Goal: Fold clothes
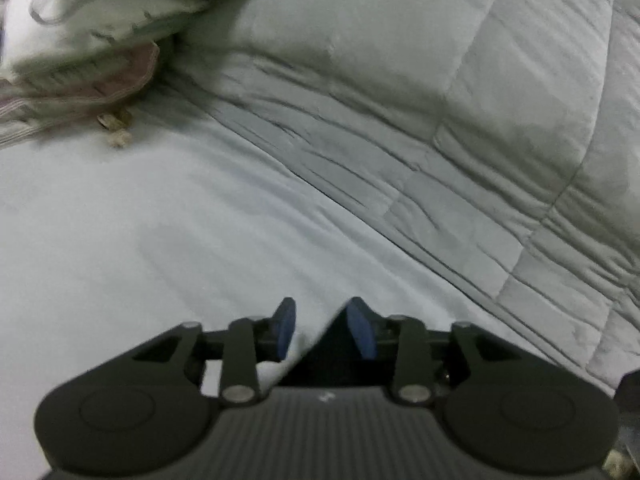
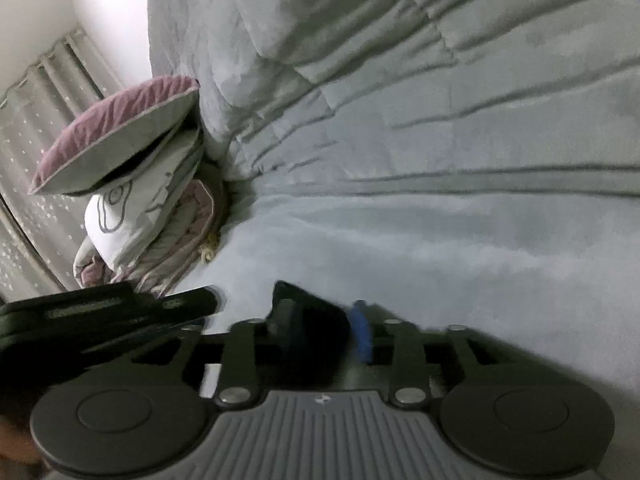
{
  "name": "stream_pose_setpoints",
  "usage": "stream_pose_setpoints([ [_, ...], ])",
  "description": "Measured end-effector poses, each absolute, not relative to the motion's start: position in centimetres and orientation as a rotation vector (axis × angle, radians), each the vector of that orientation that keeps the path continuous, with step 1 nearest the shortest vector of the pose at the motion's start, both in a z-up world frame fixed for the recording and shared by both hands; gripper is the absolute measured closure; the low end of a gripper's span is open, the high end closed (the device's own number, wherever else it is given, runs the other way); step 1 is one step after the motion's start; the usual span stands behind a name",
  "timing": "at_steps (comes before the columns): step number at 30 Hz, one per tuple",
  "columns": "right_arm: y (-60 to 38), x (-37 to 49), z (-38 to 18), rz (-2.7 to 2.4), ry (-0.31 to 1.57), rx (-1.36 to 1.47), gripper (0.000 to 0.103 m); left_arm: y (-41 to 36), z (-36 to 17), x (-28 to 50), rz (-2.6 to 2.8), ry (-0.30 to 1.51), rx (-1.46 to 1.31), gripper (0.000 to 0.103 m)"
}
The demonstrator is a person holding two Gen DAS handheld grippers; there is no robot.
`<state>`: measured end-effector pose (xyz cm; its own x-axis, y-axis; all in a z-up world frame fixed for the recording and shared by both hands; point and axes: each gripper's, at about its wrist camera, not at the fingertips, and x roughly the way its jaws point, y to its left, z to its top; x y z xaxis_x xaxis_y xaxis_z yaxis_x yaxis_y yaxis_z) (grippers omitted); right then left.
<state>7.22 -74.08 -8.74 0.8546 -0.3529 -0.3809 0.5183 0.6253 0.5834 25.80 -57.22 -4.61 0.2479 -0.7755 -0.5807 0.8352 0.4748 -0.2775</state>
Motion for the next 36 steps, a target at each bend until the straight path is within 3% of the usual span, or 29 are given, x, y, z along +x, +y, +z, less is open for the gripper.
stream_pose_setpoints([
  [5, -73.4, 7.0, -7.9, -0.503, 0.213, 0.690, 0.058, -51.0, -1.6, 26.5, -1.018, 0.700, 0.114, 0.051],
  [8, -72.7, 6.9, -7.5, -0.499, 0.204, 0.647, 0.058, -46.8, -1.1, 27.0, -0.955, 0.701, 0.143, 0.046],
  [20, -69.3, 7.9, -6.5, -0.351, 0.218, 0.479, 0.058, -29.1, -3.2, 28.3, -0.659, 0.716, 0.262, 0.037],
  [28, -67.1, 8.9, -5.9, -0.058, 0.267, 0.512, 0.058, -22.7, -4.5, 29.7, -0.554, 0.742, 0.274, 0.036],
  [36, -62.5, 11.3, -7.2, 0.070, 0.442, 0.314, 0.058, -18.9, -6.0, 29.8, -0.559, 0.780, 0.213, 0.036],
])
